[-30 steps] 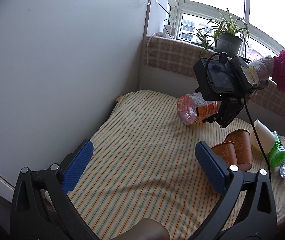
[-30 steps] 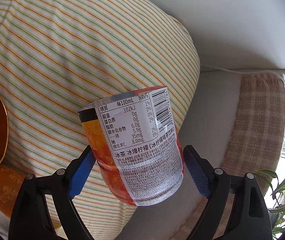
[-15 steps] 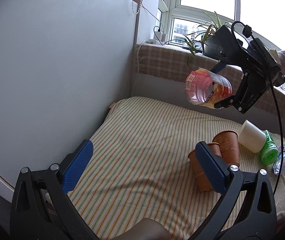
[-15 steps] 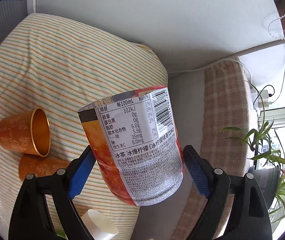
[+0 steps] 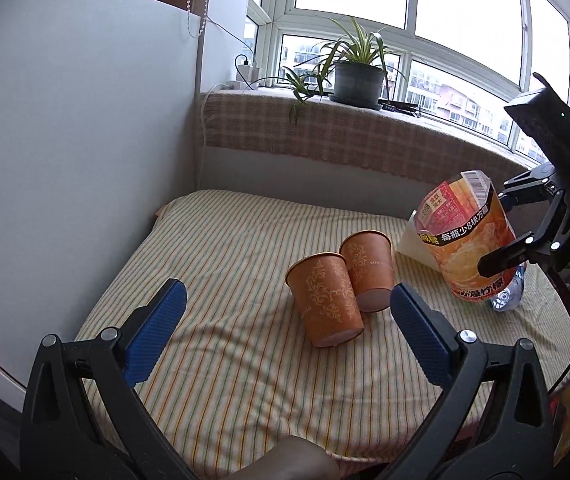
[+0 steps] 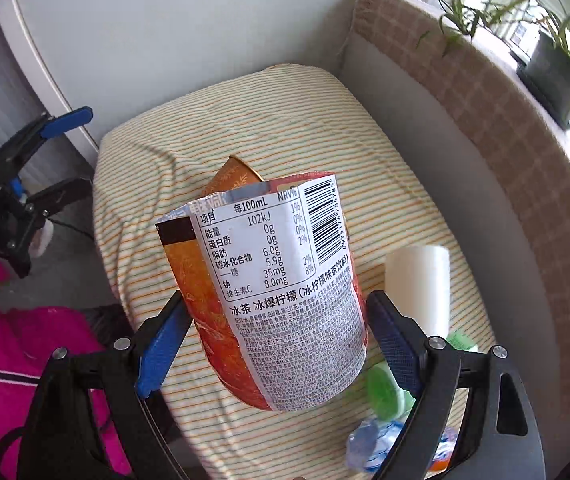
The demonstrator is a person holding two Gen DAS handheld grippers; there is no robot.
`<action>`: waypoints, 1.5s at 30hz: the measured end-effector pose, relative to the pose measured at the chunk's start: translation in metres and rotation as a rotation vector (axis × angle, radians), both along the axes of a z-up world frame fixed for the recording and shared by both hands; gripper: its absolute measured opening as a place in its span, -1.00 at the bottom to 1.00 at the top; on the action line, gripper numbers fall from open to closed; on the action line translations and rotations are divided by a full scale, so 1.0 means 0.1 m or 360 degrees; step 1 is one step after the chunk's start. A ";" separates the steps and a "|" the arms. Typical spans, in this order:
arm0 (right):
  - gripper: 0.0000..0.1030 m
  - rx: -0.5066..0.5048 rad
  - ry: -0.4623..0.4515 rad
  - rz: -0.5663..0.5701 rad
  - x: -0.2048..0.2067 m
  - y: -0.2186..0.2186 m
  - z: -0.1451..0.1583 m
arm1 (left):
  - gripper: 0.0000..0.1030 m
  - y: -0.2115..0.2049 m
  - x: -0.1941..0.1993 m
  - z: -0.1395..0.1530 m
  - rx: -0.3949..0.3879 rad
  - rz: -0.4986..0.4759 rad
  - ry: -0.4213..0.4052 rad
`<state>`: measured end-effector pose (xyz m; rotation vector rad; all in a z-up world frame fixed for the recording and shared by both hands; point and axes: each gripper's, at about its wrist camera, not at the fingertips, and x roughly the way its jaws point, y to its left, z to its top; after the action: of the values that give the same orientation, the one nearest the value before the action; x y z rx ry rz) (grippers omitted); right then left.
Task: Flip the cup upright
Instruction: 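Lift the lemon tea cup with the right gripper and rotate it upright, then lower the upright cup toward the bed and open the right gripper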
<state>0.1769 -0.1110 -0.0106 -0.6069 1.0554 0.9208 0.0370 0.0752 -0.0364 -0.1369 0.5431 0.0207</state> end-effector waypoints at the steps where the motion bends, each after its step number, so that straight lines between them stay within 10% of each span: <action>1: 0.70 0.0091 0.0095 -0.0129 -0.01 -0.13 -0.06 | 1.00 -0.03 0.00 -0.01 -0.0007 -0.0019 0.0012; 12: 0.70 0.0876 0.1106 -0.1332 -0.22 -1.47 -1.24 | 1.00 -0.26 0.10 -0.17 -0.0162 -0.0225 0.0215; 26: 0.76 0.0908 0.1145 -0.1275 -0.16 -1.54 -1.35 | 1.00 -0.37 0.26 -0.13 -0.0430 -0.0382 0.0391; 37: 0.76 0.0913 0.0591 -0.1181 -0.63 -1.95 -0.71 | 1.00 -0.65 0.56 -0.12 -0.0656 -0.0517 0.0545; 41: 0.76 0.0768 0.0067 -0.1245 -0.99 -2.08 -0.44 | 1.00 -0.84 0.73 -0.17 -0.0783 -0.0593 0.0653; 45: 0.76 0.0738 -0.0161 -0.1401 -1.26 -2.18 -0.38 | 1.00 -1.04 0.87 -0.23 -0.0832 -0.0631 0.0743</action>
<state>0.0506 -0.3286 -0.0484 0.2095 0.8454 0.3190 0.1240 -0.0288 -0.0597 -0.5400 1.0277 -0.4894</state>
